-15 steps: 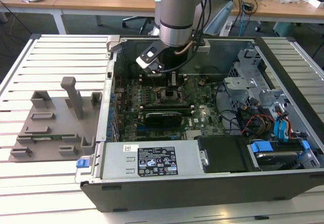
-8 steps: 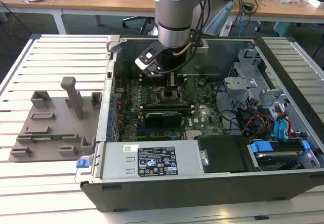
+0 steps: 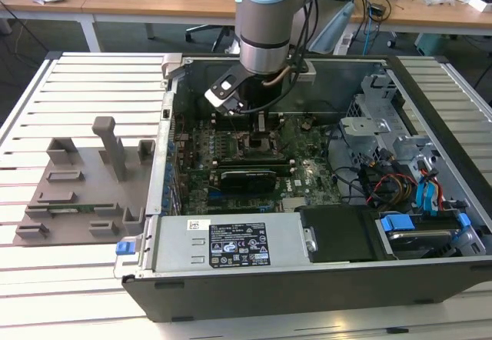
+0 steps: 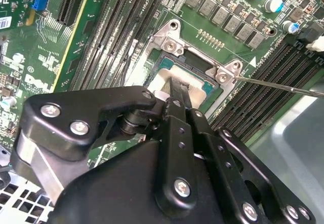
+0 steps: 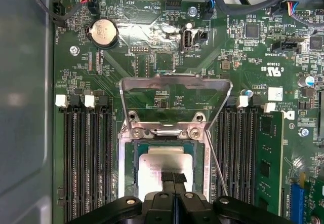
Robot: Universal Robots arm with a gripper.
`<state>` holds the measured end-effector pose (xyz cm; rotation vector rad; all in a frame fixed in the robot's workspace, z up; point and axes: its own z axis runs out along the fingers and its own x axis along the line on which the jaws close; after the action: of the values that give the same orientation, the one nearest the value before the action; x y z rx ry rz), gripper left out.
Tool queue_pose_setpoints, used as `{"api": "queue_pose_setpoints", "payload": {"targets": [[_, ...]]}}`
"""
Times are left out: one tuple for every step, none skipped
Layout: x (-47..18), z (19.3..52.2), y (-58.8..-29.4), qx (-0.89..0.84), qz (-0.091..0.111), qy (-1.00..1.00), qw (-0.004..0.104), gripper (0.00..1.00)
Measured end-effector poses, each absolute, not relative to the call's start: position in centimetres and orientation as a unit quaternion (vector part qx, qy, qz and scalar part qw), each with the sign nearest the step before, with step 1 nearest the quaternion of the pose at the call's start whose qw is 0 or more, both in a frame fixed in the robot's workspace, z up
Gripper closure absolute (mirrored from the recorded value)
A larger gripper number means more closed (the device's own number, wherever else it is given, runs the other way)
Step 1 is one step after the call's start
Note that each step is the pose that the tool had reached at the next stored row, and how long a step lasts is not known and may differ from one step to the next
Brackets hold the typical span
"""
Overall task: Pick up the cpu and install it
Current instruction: 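Place the cpu into insertion slot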
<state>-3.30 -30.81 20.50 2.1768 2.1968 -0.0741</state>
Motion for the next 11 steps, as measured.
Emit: {"api": "queue_pose_setpoints", "payload": {"targets": [[-3.2,20.5,-30.8,0.703,-0.024,0.710,0.024,0.89],[-3.0,20.5,-30.8,0.704,-0.024,0.710,0.024,0.89],[-2.6,20.4,-30.8,0.704,-0.024,0.710,0.024,0.89],[-2.3,20.4,-30.8,0.704,-0.025,0.710,0.024,0.89],[-2.1,20.4,-30.8,0.704,-0.025,0.710,0.023,0.89],[-1.8,20.4,-30.8,0.703,-0.025,0.710,0.023,0.89],[-1.6,20.4,-30.8,0.704,-0.025,0.710,0.023,0.89],[-1.5,20.4,-30.8,0.703,-0.024,0.710,0.023,0.89],[-1.4,20.5,-30.8,0.703,-0.023,0.710,0.023,0.89],[-1.4,20.6,-30.8,0.703,-0.024,0.710,0.023,0.89],[-1.5,20.9,-30.8,0.703,-0.024,0.710,0.023,0.89]]}}
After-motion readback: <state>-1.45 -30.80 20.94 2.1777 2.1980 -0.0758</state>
